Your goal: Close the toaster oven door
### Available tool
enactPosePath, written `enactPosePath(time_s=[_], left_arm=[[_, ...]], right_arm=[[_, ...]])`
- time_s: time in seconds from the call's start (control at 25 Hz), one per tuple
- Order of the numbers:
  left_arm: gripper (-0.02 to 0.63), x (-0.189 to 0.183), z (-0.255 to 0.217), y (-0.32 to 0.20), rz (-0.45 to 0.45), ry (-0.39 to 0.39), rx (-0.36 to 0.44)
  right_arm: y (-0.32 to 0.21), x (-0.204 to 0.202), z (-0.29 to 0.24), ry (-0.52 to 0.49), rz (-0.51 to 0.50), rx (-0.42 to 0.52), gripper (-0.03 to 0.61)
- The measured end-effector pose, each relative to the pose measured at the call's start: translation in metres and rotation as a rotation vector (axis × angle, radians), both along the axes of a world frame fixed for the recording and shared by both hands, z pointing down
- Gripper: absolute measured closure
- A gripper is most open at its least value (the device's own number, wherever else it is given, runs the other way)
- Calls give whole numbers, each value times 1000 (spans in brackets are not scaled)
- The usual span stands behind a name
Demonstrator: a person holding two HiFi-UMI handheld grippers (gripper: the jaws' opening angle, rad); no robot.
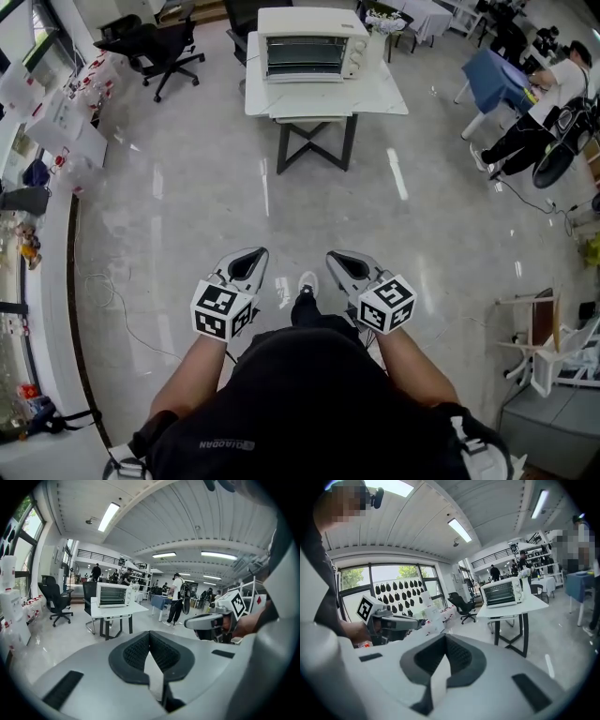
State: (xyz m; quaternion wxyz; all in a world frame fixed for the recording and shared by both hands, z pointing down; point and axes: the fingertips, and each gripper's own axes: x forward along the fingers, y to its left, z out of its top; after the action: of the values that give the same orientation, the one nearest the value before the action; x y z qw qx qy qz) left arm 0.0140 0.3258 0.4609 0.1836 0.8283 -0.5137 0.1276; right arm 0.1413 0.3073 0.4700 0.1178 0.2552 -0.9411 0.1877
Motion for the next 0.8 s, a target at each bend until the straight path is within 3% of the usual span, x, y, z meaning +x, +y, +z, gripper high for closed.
enactPosePath(time_s=[0.44,0.8], left_arm=[[611,2,-41,-139,-8,-68,46],[611,17,-22,-204,-3,-87,8]], right_arm=[[-140,6,-21,-77,15,9,577],[-208,8,-13,-95,-23,1,577]])
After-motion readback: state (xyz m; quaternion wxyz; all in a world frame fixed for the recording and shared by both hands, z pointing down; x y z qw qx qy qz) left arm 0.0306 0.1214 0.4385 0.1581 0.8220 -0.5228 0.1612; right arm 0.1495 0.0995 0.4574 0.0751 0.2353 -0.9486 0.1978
